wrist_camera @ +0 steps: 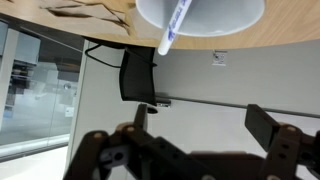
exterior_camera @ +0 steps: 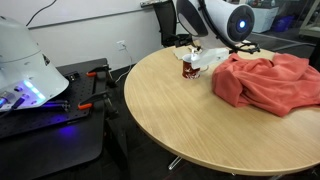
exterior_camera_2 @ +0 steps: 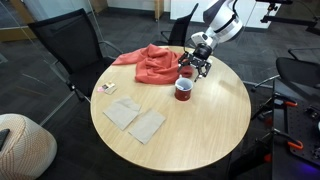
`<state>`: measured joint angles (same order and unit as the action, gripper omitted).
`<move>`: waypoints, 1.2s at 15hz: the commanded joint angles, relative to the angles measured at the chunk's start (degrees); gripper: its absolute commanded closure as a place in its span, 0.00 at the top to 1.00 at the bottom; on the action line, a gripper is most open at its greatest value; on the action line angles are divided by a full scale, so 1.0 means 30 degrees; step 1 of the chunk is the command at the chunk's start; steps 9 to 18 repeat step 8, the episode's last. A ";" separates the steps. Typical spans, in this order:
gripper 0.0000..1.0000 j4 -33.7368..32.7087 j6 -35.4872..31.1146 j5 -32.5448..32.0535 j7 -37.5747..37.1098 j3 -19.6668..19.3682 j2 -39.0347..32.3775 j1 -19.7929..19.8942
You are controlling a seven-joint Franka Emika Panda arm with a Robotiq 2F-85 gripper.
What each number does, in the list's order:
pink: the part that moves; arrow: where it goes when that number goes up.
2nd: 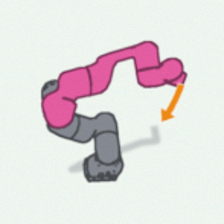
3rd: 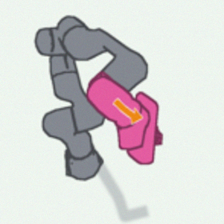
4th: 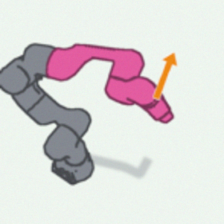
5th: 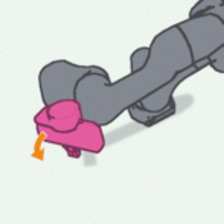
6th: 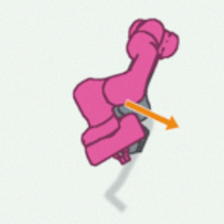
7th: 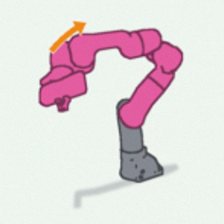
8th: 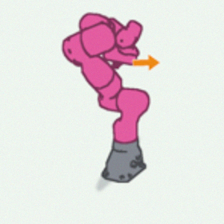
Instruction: Put the marker into the mug.
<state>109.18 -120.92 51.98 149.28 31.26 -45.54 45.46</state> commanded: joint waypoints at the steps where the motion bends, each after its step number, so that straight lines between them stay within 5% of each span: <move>1: 1.00 0.1530 -0.0630 0.0878 0.0000 0.1032 0.1841 0.0396; 18: 1.00 0.1143 -0.0045 0.1176 -0.0109 0.1296 0.1881 0.0112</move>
